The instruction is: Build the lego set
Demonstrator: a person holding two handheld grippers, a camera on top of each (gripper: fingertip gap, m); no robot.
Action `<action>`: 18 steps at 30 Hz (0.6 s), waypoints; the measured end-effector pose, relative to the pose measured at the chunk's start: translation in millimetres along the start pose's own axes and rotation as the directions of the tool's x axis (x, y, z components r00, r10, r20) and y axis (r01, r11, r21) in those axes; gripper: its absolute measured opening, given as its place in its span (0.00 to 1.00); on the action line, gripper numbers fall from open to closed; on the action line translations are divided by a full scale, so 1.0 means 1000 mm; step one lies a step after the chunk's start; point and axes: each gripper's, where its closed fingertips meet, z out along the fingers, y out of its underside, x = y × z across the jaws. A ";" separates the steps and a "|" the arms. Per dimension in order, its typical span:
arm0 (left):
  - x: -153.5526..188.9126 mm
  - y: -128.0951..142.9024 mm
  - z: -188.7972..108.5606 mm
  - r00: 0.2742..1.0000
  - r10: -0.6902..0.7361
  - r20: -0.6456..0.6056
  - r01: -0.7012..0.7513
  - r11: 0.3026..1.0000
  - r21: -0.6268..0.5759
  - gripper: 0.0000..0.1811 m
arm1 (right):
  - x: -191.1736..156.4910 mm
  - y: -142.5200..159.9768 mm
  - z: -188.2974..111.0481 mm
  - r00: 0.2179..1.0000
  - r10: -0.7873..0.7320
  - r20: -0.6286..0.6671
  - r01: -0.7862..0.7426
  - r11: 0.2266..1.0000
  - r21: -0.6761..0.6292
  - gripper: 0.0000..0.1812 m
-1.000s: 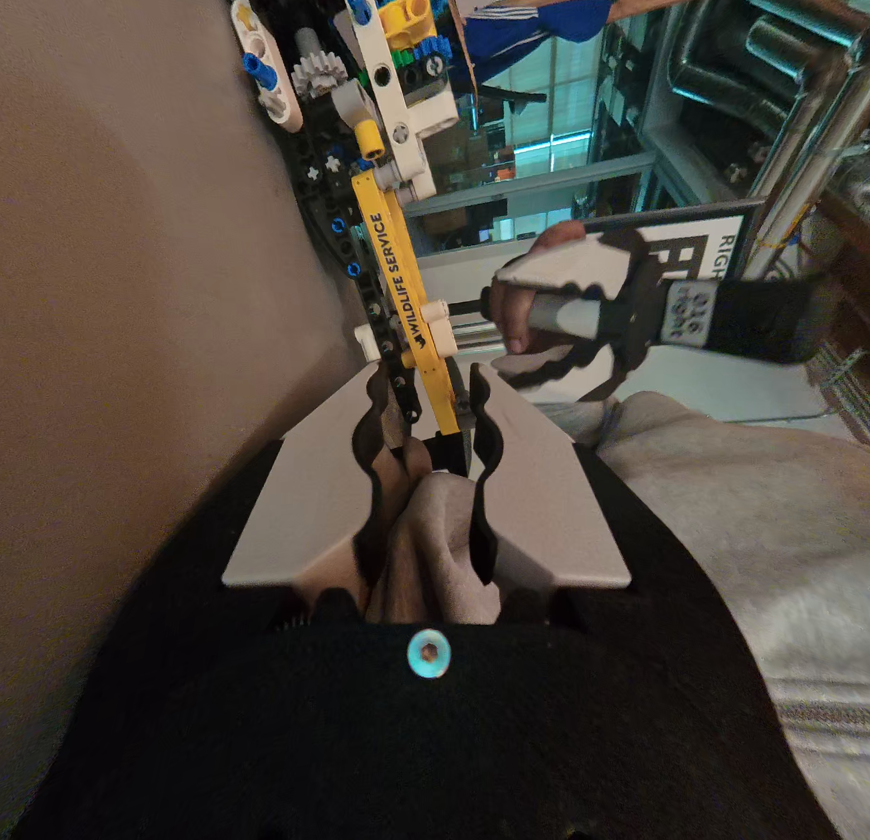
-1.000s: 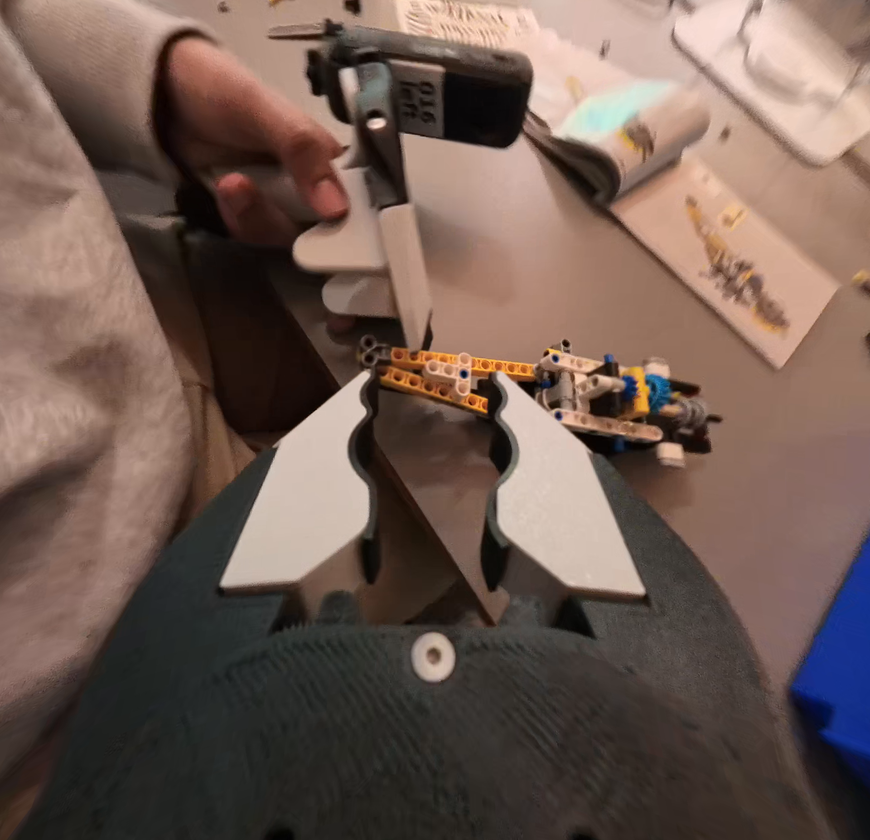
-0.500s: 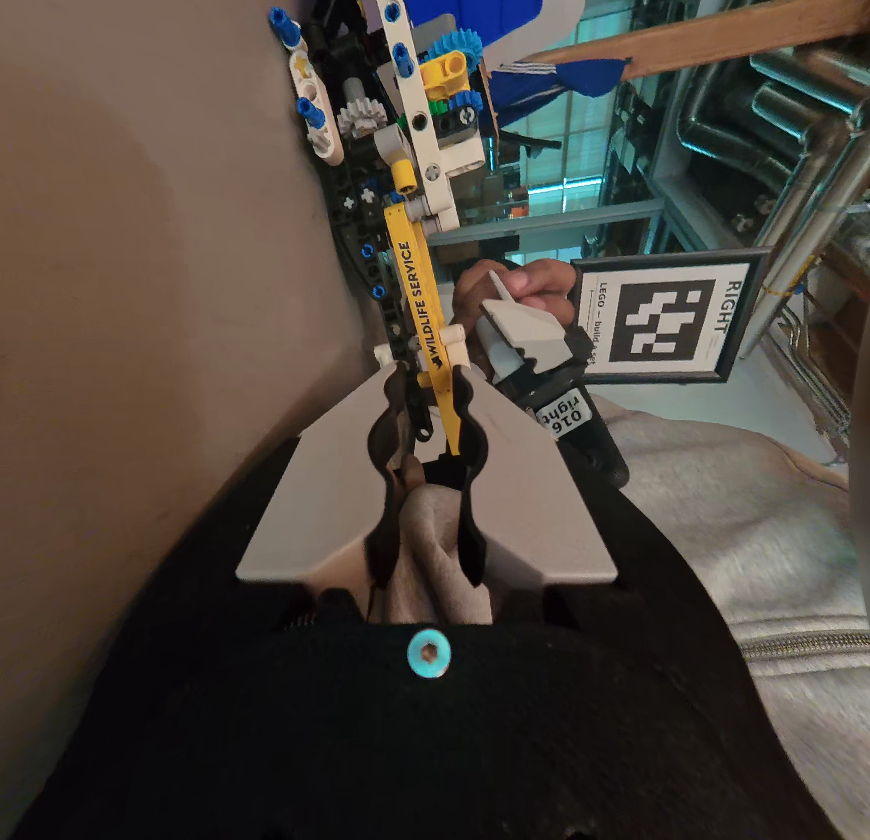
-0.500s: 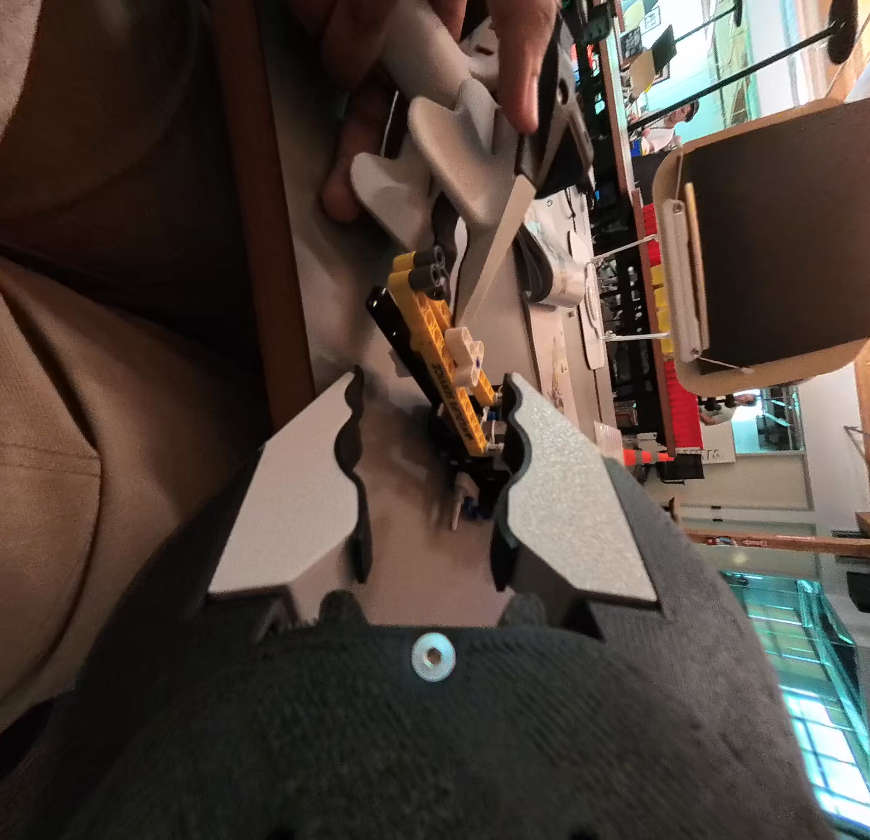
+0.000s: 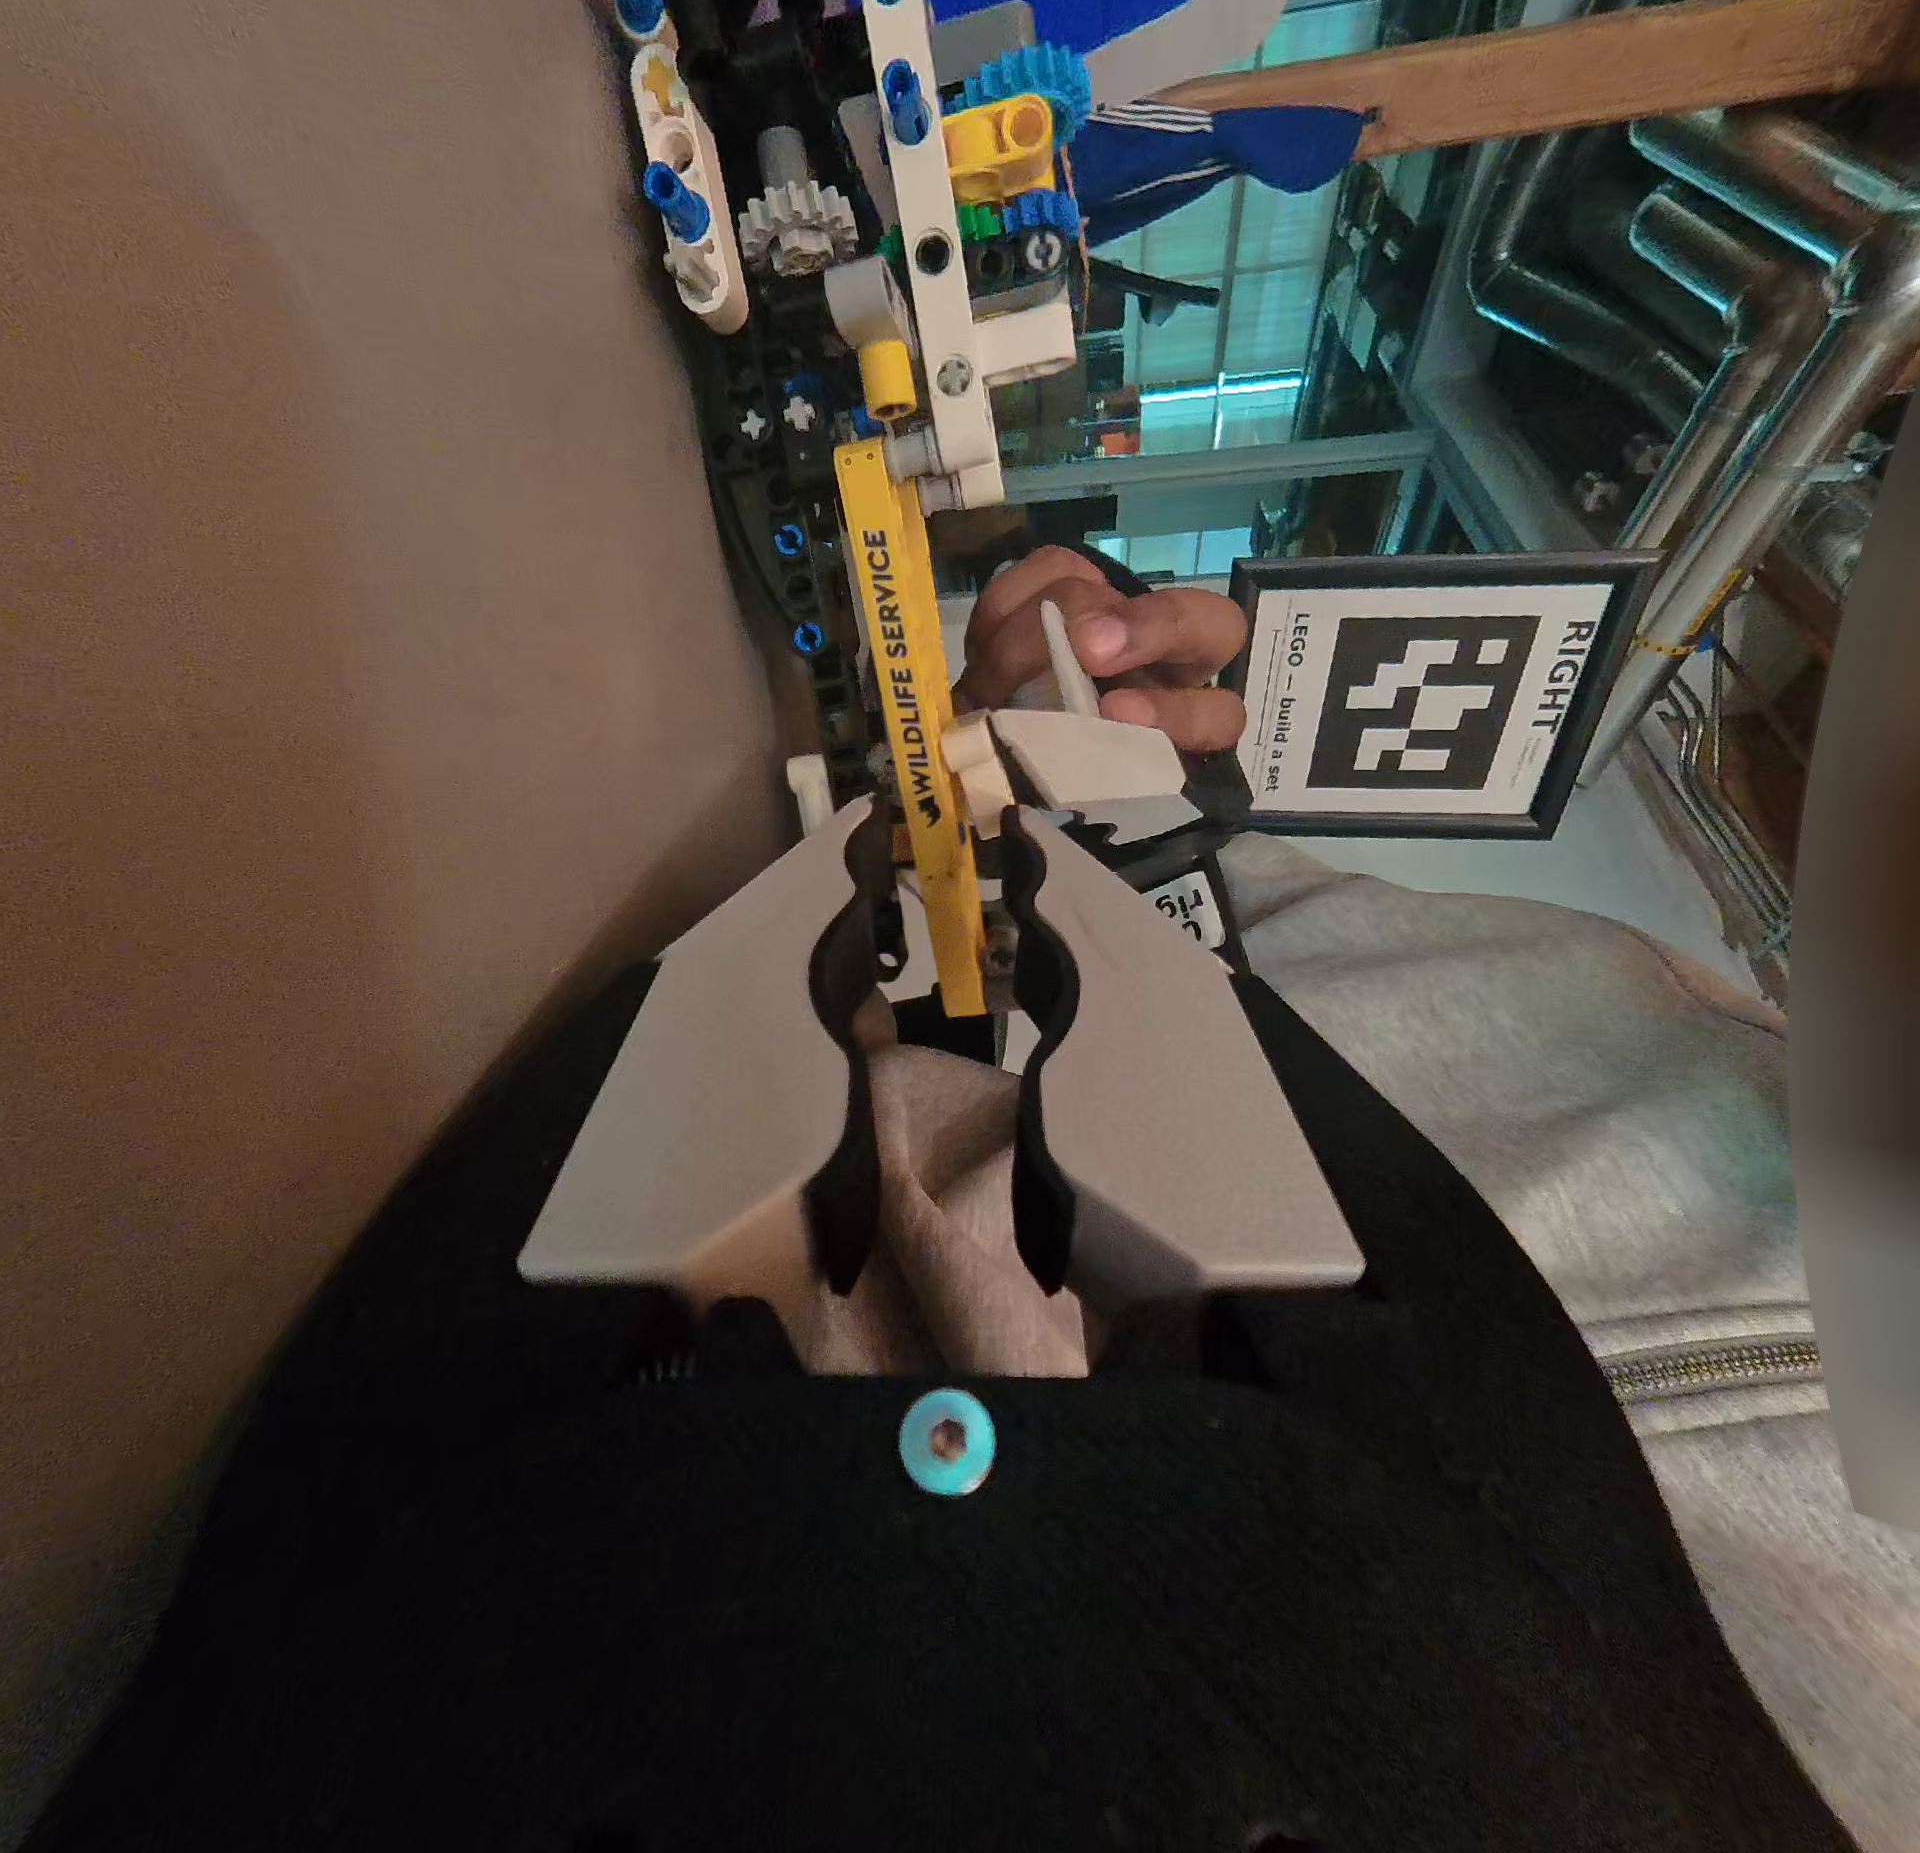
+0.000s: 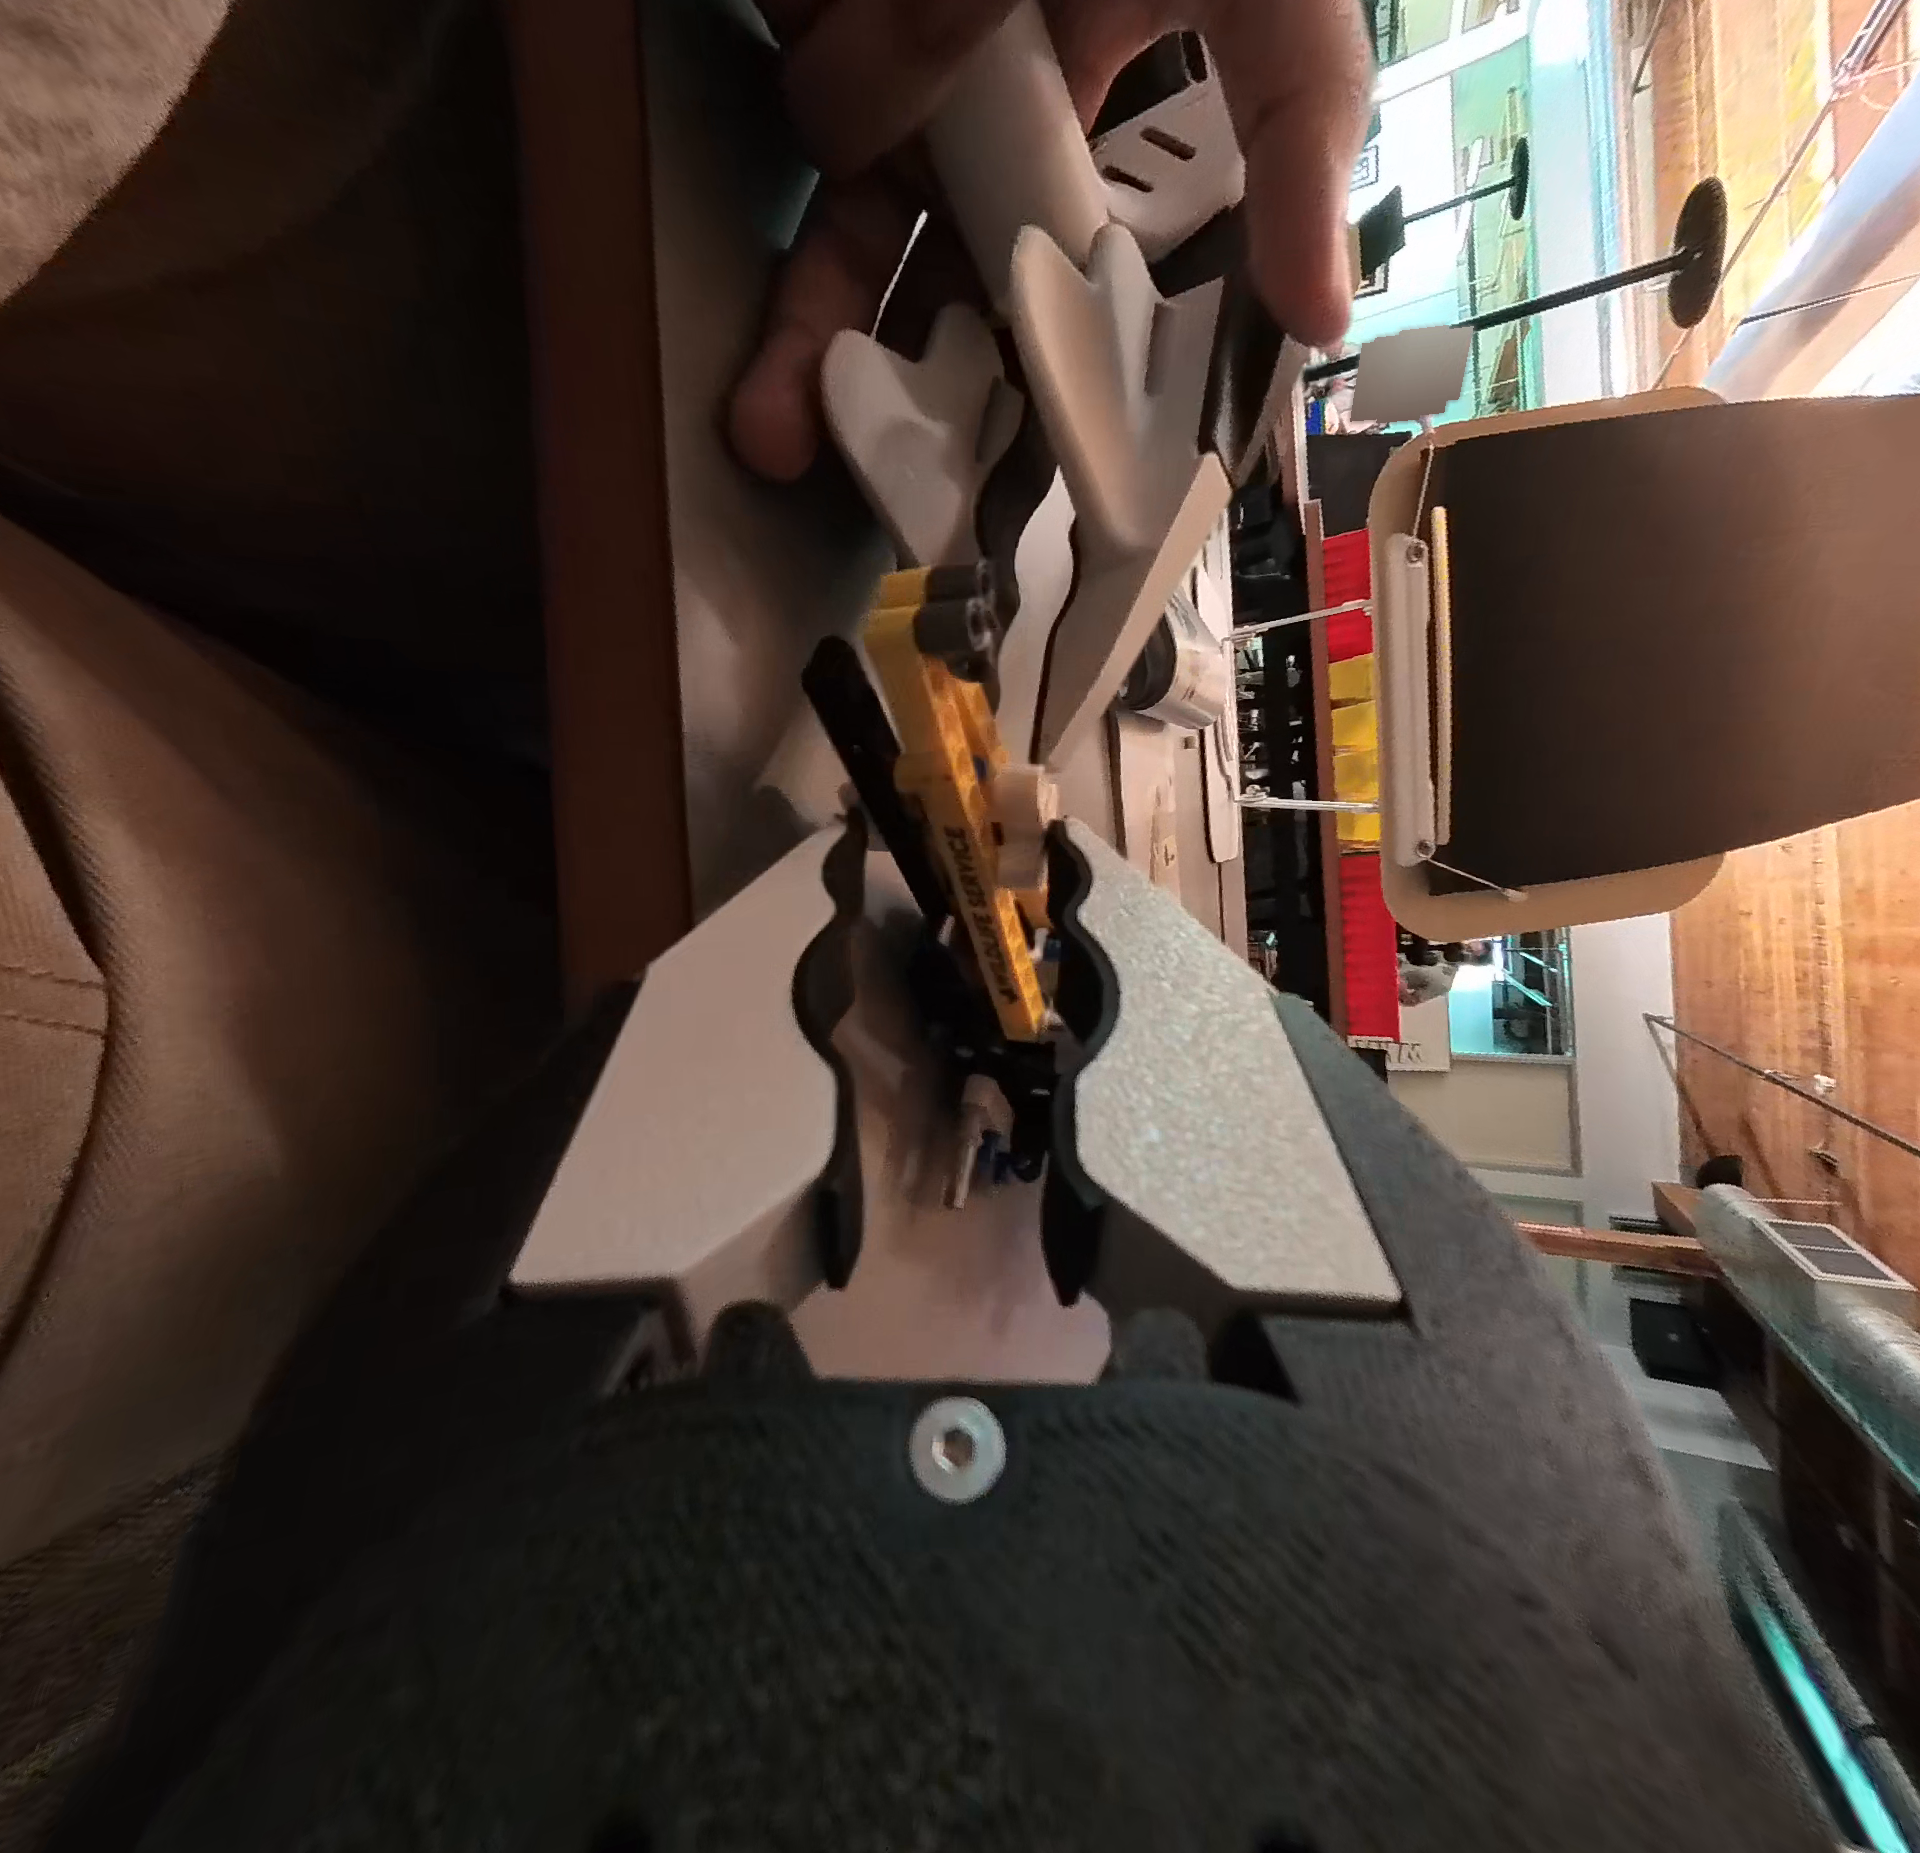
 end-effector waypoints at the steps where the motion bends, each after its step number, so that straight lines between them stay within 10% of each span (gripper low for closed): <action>1: 0.000 0.001 0.001 1.000 0.000 -0.001 0.000 1.000 -0.004 0.10 | 0.000 0.000 0.000 1.000 -0.012 -0.003 0.012 1.000 -0.004 0.18; 18: 0.007 0.011 0.001 0.997 -0.058 -0.047 0.057 0.998 -0.005 0.14 | 0.001 0.004 0.000 0.992 -0.088 -0.091 0.074 0.987 -0.144 0.17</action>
